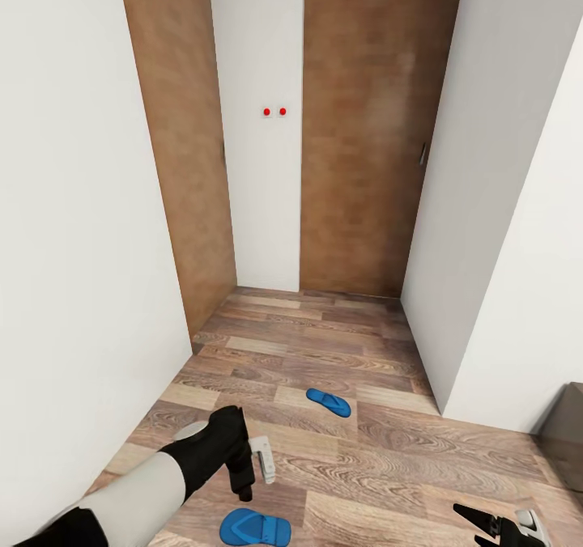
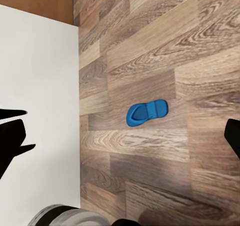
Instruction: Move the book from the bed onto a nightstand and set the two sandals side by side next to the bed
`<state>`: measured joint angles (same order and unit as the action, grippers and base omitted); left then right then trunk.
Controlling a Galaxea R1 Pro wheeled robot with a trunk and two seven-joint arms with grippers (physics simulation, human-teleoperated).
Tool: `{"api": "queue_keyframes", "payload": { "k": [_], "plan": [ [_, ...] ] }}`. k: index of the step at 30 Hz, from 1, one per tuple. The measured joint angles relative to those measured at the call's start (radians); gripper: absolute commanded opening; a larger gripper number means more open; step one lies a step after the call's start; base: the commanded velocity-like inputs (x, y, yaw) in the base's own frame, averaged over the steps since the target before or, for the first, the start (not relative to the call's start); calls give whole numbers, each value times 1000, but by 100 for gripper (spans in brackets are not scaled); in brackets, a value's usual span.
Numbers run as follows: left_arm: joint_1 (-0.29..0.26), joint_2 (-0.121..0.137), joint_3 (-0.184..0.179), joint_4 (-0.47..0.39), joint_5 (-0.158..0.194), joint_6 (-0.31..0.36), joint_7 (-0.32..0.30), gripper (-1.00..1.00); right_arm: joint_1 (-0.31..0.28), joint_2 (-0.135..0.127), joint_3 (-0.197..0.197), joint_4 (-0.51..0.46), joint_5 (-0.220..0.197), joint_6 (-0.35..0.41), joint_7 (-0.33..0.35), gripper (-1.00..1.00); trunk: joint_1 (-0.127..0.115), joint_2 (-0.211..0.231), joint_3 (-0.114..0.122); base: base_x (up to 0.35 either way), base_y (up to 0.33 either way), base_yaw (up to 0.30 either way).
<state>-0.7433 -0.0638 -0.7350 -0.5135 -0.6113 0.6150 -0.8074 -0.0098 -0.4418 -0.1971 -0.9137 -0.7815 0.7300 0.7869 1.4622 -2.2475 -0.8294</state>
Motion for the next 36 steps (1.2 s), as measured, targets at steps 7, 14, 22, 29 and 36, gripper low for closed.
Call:
{"api": "queue_keyframes", "payload": {
  "k": [7, 14, 22, 29, 36],
  "plan": [
    [-1, -22, 0, 0, 0, 19, -2, 100, 0, 0, 0, -1, -2, 3, 2, 100, 23, -42, -19, 0, 0, 0],
    [-20, -34, 0, -6, 0, 29, -1, 100, 0, 0, 0, -1, -3, 3, 3, 100, 23, -42, -19, 0, 0, 0],
    [-37, -37, -1, -12, 0, 39, -1, 100, 0, 0, -1, -2, -2, 3, 2, 100, 38, -70, -31, 0, 0, 0],
    [-87, -32, -2, -10, 1, 122, 3, 100, 0, 0, -1, -2, -2, 3, 2, 100, 65, -119, -53, 0, 0, 0],
    [-96, -20, -2, -8, 2, 134, 4, 100, 0, 0, -1, -2, -2, 3, 2, 100, 92, -168, -75, 0, 0, 0]
  ]
}}
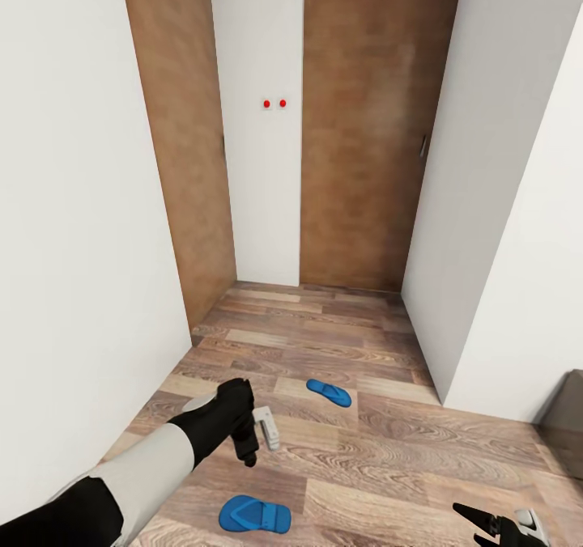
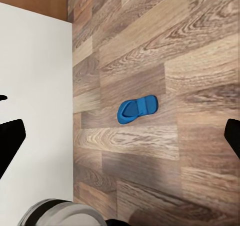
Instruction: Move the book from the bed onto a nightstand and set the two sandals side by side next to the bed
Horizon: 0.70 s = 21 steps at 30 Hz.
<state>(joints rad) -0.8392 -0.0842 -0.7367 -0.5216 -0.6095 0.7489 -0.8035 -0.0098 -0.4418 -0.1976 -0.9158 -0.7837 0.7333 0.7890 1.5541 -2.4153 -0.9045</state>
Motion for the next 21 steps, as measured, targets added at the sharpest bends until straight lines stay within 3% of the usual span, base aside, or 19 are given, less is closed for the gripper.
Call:
{"api": "queue_keyframes", "payload": {
  "k": [12, 21],
  "plan": [
    [-2, 4, 2, 2, 0, 0, -1, 100, 1, -3, -5, 0, -5, 0, 3, 100, 46, -84, -38, 0, 0, 0],
    [-2, 4, 1, 2, 0, 0, -2, 100, 0, -3, -5, 0, -6, 1, 3, 100, 50, -86, -72, 0, 0, 0]
  ]
}}
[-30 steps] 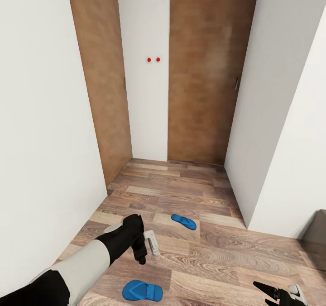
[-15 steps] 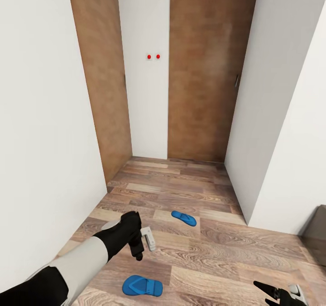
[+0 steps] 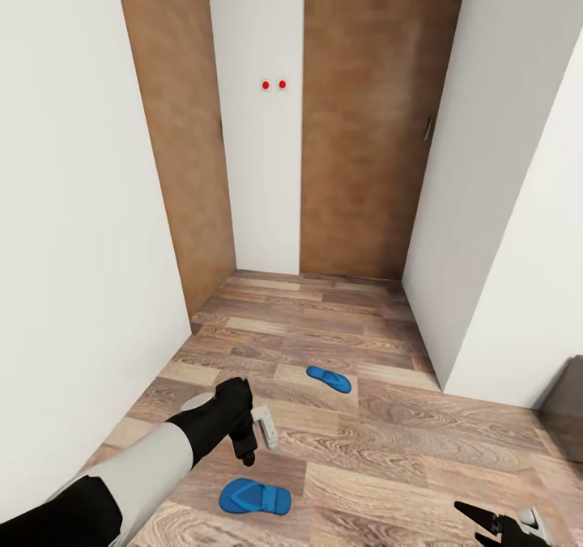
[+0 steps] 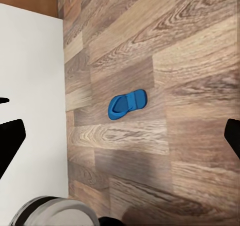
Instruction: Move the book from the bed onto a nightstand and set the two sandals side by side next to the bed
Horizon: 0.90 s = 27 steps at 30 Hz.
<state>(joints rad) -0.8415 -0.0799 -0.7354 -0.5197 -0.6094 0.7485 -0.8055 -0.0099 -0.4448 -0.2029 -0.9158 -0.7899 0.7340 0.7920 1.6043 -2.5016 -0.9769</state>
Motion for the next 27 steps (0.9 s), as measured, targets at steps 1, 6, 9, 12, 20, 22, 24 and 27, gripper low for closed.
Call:
{"api": "queue_keyframes", "payload": {
  "k": [1, 6, 9, 12, 20, 22, 24, 27],
  "plan": [
    [0, 1, 0, 0, 0, 0, 0, 100, 0, 0, 0, 0, 0, 0, 0, 100, 0, 0, -4, 0, 0, 0],
    [0, 1, -1, 1, 0, -2, 0, 100, 1, 0, 0, 0, 0, 0, 0, 100, 3, -1, -23, 0, 0, 0],
    [0, 1, -1, 1, 0, -3, 0, 100, 1, 0, 0, 0, 0, -1, 0, 100, 4, -2, -35, 0, 0, 0],
    [0, 2, -1, 1, 0, -3, 0, 100, 0, 0, 0, 0, 0, -1, 0, 100, 5, -3, -46, 0, 0, 0],
    [0, 2, 0, 1, 0, -3, 0, 100, 0, 0, 0, 0, 0, 0, 0, 100, 9, -5, -77, 0, 0, 0],
    [0, 2, 0, 1, 0, -3, 0, 100, 0, 0, 0, 0, 0, 0, 0, 100, 10, -5, -85, 0, 0, 0],
    [0, 2, 1, 1, 0, -3, 0, 100, 0, 0, 0, 0, 0, -1, 0, 100, 11, -6, -93, 0, 0, 0],
    [0, 2, 0, 1, 0, -3, 0, 100, 0, 0, 0, 0, 0, -1, 0, 100, 12, -6, -104, 0, 0, 0]
  ]
}}
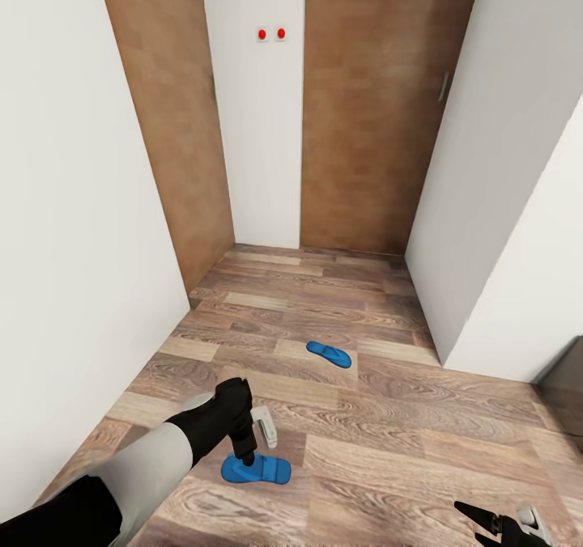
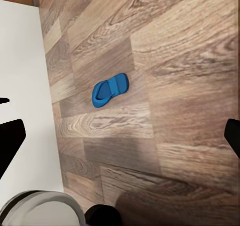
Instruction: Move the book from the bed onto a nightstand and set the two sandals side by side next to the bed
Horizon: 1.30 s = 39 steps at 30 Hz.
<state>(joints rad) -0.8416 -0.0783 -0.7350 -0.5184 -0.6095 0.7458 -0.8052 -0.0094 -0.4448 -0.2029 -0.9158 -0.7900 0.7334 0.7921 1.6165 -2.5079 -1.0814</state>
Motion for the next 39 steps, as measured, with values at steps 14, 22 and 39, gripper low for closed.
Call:
{"api": "queue_keyframes", "payload": {
  "k": [14, 22, 39],
  "plan": [
    [0, 8, 0, 0, 0, 0, 0, 100, 0, 0, 0, 0, 0, 0, 0, 100, 6, -3, -54, 0, 0, 0],
    [0, 67, 3, -3, 1, -11, 0, 100, 0, 0, 0, 0, 0, 1, 0, 100, 10, -5, -85, 0, 0, 0],
    [0, 78, 4, -5, 2, -24, 0, 100, 0, 1, 0, 0, 0, 0, 0, 100, 18, -9, -151, 0, 0, 0]
  ]
}}
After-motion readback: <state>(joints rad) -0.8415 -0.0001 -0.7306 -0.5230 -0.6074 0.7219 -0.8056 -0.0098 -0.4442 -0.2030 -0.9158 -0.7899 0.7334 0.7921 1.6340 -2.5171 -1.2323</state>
